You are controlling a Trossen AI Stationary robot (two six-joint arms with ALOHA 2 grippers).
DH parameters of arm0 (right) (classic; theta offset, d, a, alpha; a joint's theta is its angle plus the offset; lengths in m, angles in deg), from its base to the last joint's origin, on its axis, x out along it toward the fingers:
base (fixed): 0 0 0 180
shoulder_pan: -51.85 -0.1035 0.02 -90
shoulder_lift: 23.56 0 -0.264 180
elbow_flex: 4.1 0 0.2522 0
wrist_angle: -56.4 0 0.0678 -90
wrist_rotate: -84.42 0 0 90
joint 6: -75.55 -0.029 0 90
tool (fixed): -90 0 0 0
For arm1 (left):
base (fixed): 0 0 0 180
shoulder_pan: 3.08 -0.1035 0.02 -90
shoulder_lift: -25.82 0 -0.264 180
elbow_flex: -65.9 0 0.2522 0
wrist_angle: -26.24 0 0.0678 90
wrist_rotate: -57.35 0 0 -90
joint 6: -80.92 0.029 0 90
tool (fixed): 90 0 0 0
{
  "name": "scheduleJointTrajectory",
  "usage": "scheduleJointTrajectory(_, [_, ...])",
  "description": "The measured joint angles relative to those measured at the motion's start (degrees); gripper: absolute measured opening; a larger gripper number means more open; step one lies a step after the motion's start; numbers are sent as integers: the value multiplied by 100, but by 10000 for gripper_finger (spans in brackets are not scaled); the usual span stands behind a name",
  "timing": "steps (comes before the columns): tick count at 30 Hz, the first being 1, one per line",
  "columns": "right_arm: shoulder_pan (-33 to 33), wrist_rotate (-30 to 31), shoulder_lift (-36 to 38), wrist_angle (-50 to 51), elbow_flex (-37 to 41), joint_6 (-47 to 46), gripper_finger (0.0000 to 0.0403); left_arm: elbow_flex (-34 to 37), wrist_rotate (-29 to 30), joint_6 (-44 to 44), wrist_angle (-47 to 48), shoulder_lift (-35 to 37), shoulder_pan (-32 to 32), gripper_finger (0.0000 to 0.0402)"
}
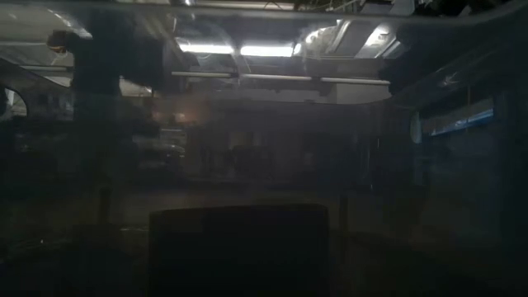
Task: Pick and place rubber bands into bin
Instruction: Put the red rubber band into the black bin
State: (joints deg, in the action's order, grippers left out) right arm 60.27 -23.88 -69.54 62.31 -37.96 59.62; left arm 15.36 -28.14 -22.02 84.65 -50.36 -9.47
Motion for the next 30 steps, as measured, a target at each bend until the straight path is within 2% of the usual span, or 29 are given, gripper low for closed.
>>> scheduleJointTrajectory(4, [0, 0, 0, 0, 0, -1, 12, -234, 320, 364, 31, 415, 291, 2])
scheduleJointTrajectory(13, [0, 2, 0, 0, 0, -5, 12, -728, 1601, 554, 237, 1344, 865, 2])
scheduleJointTrajectory(19, [2, 50, 0, 0, 0, -187, 12, -1041, 2032, 1215, 205, 1761, 1114, 2])
scheduleJointTrajectory(21, [2, 55, 0, 0, 0, -183, 12, -1088, 2036, 1785, 67, 1853, 1164, 2])
scheduleJointTrajectory(26, [2, 64, 0, -1, 0, -190, 12, -1088, 1982, 4429, -319, 1905, 1198, 2])
scheduleJointTrajectory(30, [2, 66, 0, -2, 0, -201, 12, -1088, 1723, 5909, -561, 1903, 1193, 2])
